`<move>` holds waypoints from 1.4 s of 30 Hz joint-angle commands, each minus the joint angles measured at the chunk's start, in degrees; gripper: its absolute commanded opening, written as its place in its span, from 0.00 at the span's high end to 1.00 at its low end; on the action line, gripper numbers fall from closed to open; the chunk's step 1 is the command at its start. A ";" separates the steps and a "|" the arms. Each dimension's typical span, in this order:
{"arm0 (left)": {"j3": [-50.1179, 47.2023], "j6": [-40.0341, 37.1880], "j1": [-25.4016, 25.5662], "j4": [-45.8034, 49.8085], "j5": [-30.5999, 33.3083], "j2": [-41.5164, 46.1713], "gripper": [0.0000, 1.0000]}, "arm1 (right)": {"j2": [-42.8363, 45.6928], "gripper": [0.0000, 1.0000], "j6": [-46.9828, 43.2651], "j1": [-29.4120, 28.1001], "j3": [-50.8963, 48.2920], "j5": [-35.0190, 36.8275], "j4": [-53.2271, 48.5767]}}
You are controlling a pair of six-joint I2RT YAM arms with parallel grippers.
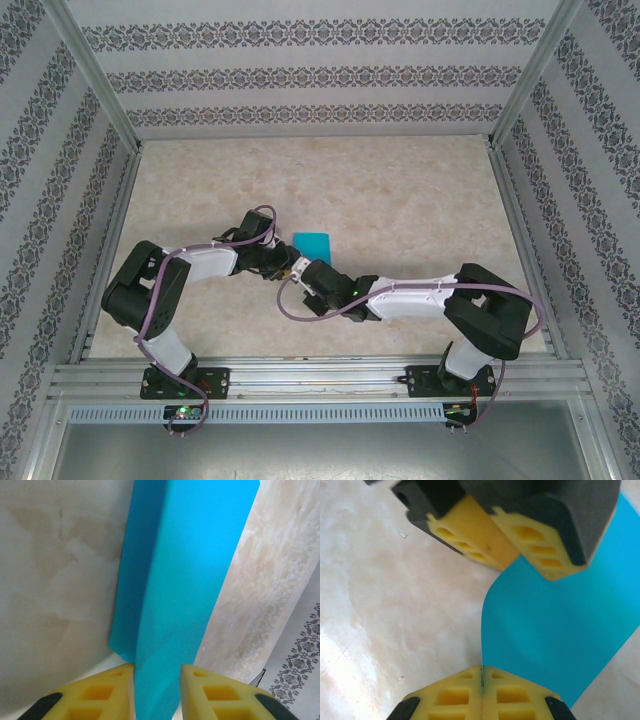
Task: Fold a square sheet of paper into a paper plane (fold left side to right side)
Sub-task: Third fold the triangle at the center of the table.
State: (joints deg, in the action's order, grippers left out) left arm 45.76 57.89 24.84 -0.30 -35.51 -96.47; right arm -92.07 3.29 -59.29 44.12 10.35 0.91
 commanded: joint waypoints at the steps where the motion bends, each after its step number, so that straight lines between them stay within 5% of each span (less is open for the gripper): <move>1: 1.57 -3.61 -1.85 4.61 0.57 3.49 0.68 | 2.27 1.00 3.34 1.72 -1.94 -5.84 1.28; 7: 4.44 -9.86 -4.75 11.29 0.53 6.22 0.64 | 3.89 1.00 6.54 6.06 -3.63 -15.41 2.47; 19: 14.56 -14.02 -2.32 8.38 -7.45 -6.33 0.85 | 1.21 1.00 12.91 13.64 -4.39 -34.67 5.22; 42: 19.11 -20.39 0.52 16.65 -1.43 -17.77 0.97 | -1.90 1.00 20.26 18.54 -5.75 -41.21 7.07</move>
State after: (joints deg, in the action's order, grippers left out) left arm 64.69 40.01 24.75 11.60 -40.07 -113.16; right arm -93.49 22.09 -41.52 39.44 -29.74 6.79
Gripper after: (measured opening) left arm 0.049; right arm 0.043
